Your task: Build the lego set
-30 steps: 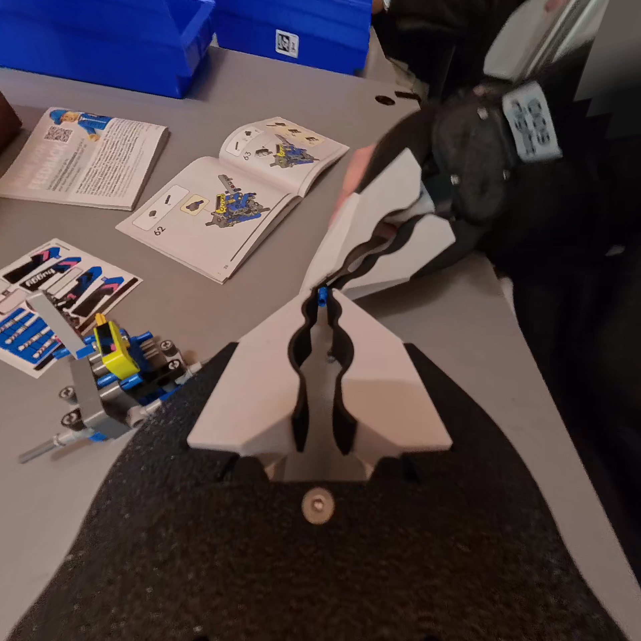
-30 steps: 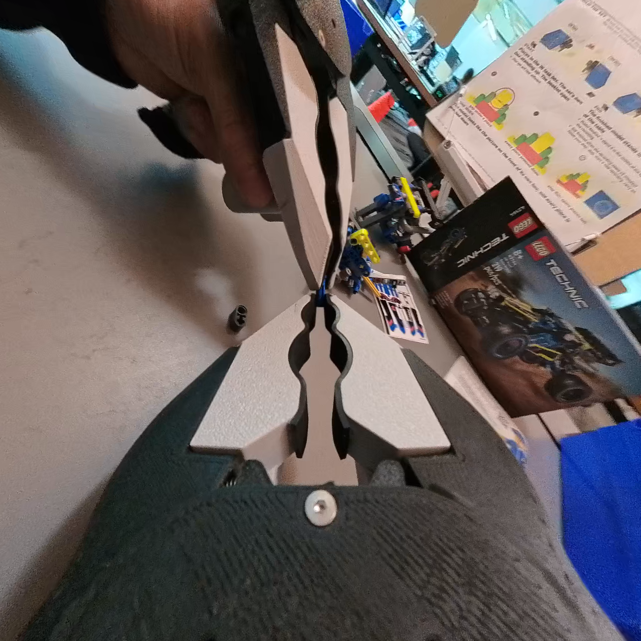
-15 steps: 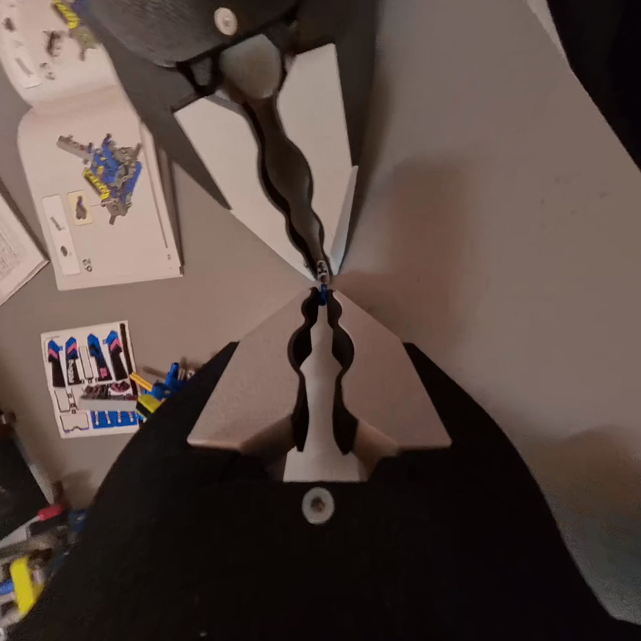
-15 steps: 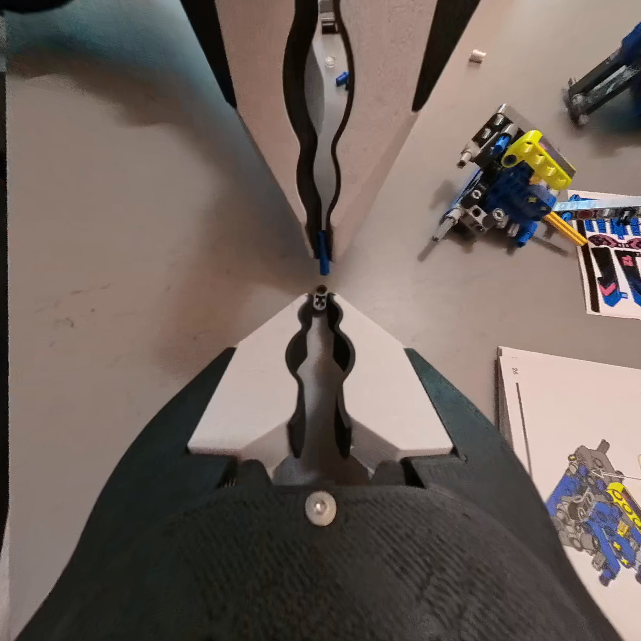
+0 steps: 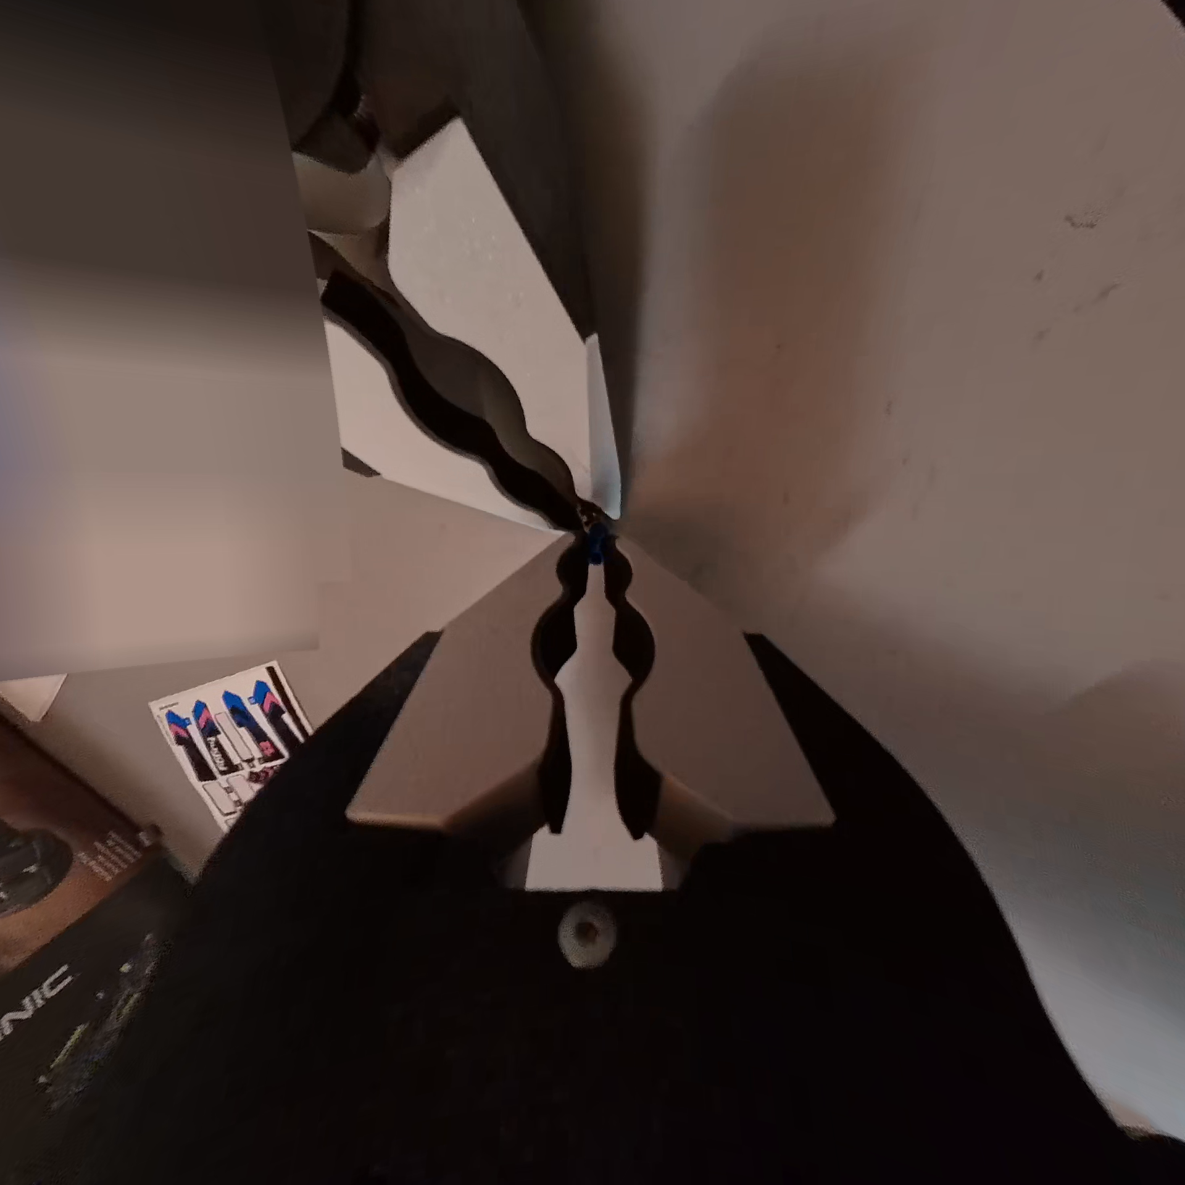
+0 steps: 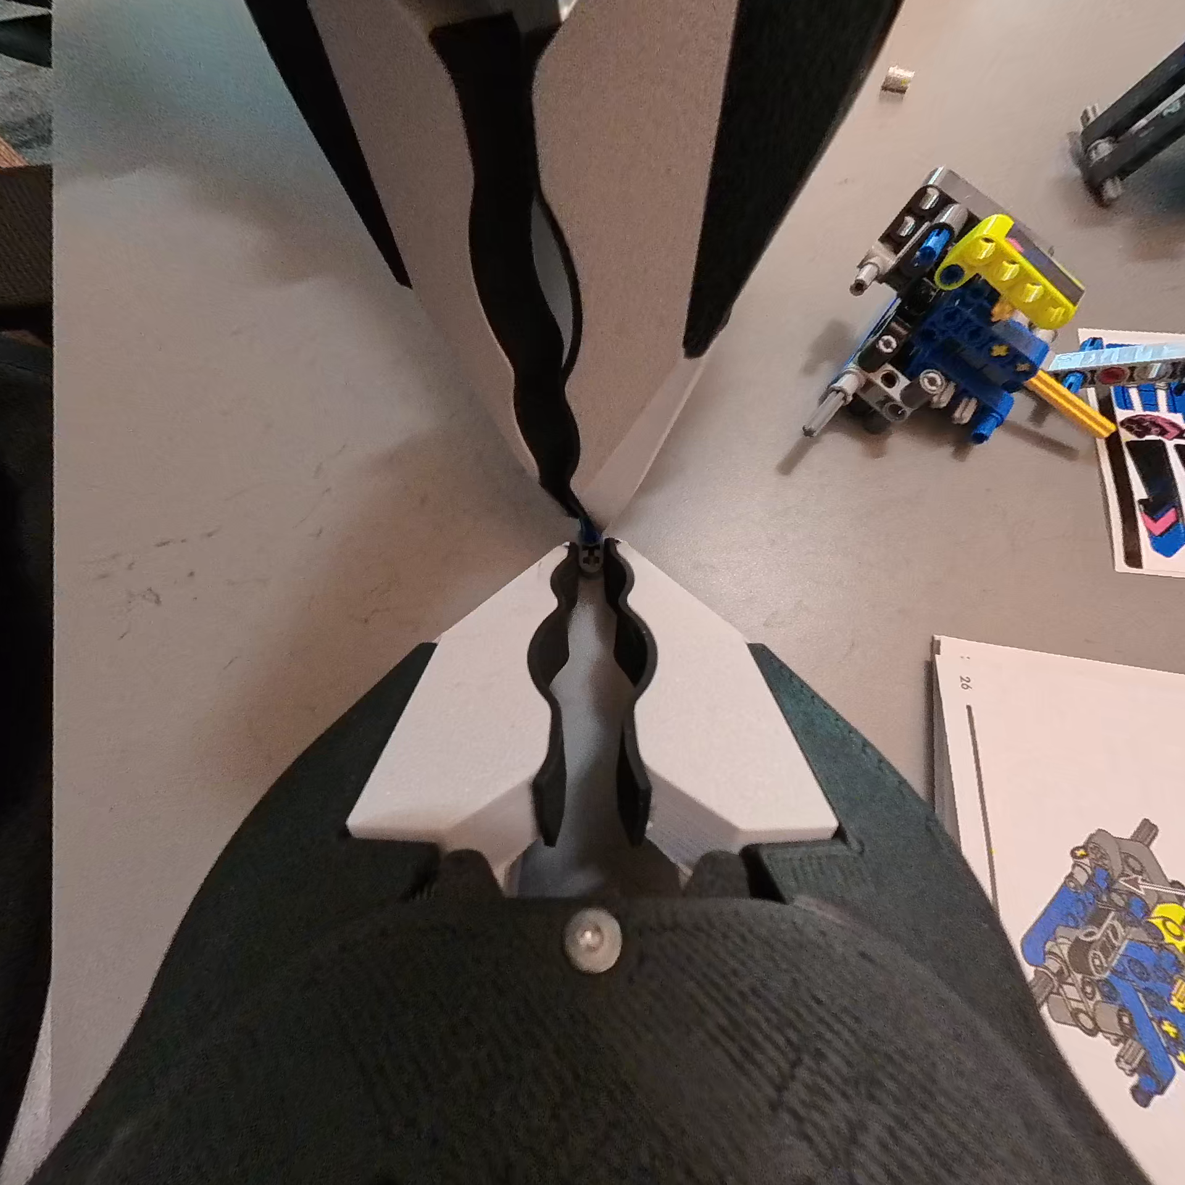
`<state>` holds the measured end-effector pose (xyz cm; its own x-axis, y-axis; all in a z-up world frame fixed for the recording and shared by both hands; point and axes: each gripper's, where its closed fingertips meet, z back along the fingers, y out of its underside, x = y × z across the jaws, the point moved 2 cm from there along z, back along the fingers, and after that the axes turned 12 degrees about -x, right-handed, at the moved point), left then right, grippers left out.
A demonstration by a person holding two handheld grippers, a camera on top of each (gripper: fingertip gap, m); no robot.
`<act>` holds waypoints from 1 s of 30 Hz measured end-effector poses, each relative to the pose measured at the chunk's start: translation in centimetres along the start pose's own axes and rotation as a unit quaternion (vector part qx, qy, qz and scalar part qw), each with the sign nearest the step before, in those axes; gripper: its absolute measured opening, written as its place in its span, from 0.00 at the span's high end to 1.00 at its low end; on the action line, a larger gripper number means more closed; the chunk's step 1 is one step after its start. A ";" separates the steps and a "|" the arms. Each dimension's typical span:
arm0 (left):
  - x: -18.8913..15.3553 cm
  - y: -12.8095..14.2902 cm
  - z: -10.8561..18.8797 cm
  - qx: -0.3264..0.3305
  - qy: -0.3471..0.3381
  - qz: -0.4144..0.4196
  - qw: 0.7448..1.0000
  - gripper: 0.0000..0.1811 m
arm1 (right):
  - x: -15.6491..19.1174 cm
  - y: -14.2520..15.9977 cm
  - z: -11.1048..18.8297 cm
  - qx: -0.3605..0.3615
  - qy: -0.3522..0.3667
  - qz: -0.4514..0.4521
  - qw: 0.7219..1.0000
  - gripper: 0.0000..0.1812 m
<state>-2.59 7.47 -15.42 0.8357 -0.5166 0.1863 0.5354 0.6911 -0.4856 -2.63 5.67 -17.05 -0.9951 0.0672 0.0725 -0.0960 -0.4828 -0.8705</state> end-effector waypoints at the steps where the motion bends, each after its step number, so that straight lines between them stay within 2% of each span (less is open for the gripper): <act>1: 0.0 0.0 0.0 0.008 0.000 -0.007 1.000 0.99 | 0.0 0.0 0.0 0.000 0.000 0.000 1.000 0.96; 5: 0.0 -0.1 0.0 0.033 0.000 -0.034 0.999 0.99 | 0.0 0.0 0.0 0.000 0.002 0.003 1.000 0.96; 13: 0.0 -0.1 -0.1 0.029 0.004 0.027 0.999 0.99 | 0.0 0.0 0.0 0.001 0.001 0.002 1.000 0.96; 24: 0.1 -0.3 -0.2 0.069 0.011 0.034 0.997 0.99 | 0.0 0.0 0.0 0.001 -0.001 -0.001 1.000 0.96; 30: 0.1 -0.2 -0.2 0.045 0.006 0.066 0.997 0.99 | 0.0 0.0 0.0 0.001 0.000 -0.001 1.000 0.96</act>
<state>-2.67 7.19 -15.52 0.8983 -0.4237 0.1160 0.4303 0.7955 -0.4267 -2.60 5.66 -17.08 -0.9950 0.0673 0.0739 -0.0973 -0.4838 -0.8697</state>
